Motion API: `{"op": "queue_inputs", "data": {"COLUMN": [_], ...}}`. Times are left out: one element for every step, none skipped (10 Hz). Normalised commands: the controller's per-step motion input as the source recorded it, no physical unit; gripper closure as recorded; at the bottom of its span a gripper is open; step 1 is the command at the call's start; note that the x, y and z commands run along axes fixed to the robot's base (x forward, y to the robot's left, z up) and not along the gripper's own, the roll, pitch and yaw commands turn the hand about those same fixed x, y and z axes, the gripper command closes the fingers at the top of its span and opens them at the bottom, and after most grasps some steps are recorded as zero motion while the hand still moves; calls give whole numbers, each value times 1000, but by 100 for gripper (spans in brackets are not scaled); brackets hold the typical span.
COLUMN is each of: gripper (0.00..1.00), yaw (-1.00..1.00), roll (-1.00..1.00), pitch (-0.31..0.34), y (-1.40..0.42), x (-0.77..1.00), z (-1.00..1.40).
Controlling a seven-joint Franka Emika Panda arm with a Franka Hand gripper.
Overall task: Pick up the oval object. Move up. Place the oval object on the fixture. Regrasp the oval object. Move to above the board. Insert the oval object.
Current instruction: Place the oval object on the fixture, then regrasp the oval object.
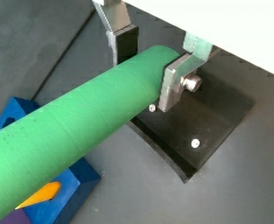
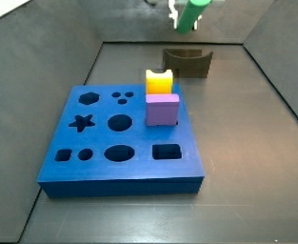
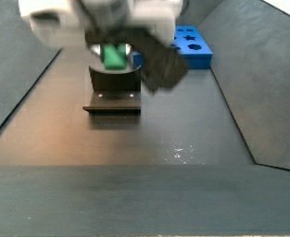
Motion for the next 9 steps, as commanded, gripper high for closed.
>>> {"op": "queue_inputs", "data": {"gripper": [100, 100, 100, 100, 100, 100, 100, 0, 0], "yaw": [-164, -156, -146, -139, -129, -119, -110, 0, 31], "roll": [-898, -739, -528, -372, -259, -195, -183, 0, 10], "pitch": [78, 63, 50, 43, 35, 19, 1, 0, 52], "y": [105, 115, 124, 131, 100, 72, 66, 0, 0], "x": [174, 184, 200, 203, 174, 124, 104, 0, 0], "z": [-1000, -1000, -1000, -971, -780, -518, -328, 0, 1000]}}
